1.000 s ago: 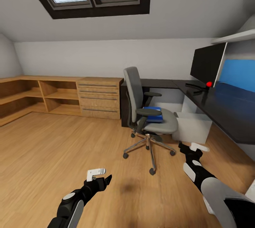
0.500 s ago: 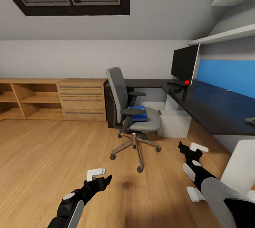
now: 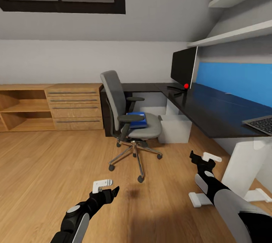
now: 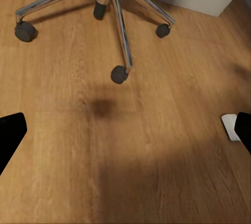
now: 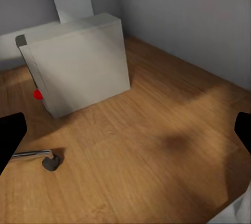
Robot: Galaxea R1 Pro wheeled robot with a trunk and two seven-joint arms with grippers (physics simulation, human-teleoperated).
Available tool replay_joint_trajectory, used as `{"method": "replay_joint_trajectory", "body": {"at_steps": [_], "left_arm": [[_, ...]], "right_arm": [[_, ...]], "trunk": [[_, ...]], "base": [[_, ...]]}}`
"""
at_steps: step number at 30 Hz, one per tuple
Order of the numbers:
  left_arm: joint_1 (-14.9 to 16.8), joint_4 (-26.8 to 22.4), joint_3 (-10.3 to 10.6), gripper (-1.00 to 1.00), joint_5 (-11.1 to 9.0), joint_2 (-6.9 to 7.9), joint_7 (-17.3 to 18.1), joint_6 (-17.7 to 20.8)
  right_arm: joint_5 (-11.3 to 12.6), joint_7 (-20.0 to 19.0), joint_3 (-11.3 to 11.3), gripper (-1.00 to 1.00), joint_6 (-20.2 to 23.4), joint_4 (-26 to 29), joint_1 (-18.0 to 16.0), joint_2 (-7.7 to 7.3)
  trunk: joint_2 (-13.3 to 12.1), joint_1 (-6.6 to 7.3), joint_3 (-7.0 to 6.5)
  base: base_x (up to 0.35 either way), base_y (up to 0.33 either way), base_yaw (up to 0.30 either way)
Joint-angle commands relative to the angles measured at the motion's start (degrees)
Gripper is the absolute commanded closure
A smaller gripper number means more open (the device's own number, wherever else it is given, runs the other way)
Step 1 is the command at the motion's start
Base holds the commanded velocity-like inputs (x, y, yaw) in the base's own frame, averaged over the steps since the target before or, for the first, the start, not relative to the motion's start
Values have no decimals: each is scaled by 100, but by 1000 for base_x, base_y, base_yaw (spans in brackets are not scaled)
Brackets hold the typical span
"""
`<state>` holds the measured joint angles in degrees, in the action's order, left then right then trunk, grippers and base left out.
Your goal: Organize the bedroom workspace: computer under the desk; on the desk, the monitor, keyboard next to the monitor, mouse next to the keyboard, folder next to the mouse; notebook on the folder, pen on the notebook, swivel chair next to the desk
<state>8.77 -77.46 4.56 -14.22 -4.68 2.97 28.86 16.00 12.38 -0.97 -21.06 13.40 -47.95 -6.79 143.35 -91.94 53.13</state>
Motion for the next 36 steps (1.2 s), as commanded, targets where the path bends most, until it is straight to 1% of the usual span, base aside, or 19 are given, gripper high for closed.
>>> {"method": "replay_joint_trajectory", "body": {"at_steps": [1,18,31,36], "left_arm": [[2,-6,-7,-100,-19,-1,10,32],[2,-6,-5,-100,-22,0,10,32],[2,-6,-6,-100,-28,1,10,32],[2,-6,-7,-100,-28,1,10,32]], "right_arm": [[8,1,-7,-100,-17,-3,-4,1],[0,-6,-3,-100,-21,-4,-4,2],[0,-8,0,-100,-21,-4,-4,2],[1,-4,0,-100,-21,-4,-4,2]], "trunk": [[3,1,8],[3,1,10],[3,1,10],[3,1,10]], "base": [[0,0,-29],[11,9,-3],[210,171,0],[228,70,0]]}}
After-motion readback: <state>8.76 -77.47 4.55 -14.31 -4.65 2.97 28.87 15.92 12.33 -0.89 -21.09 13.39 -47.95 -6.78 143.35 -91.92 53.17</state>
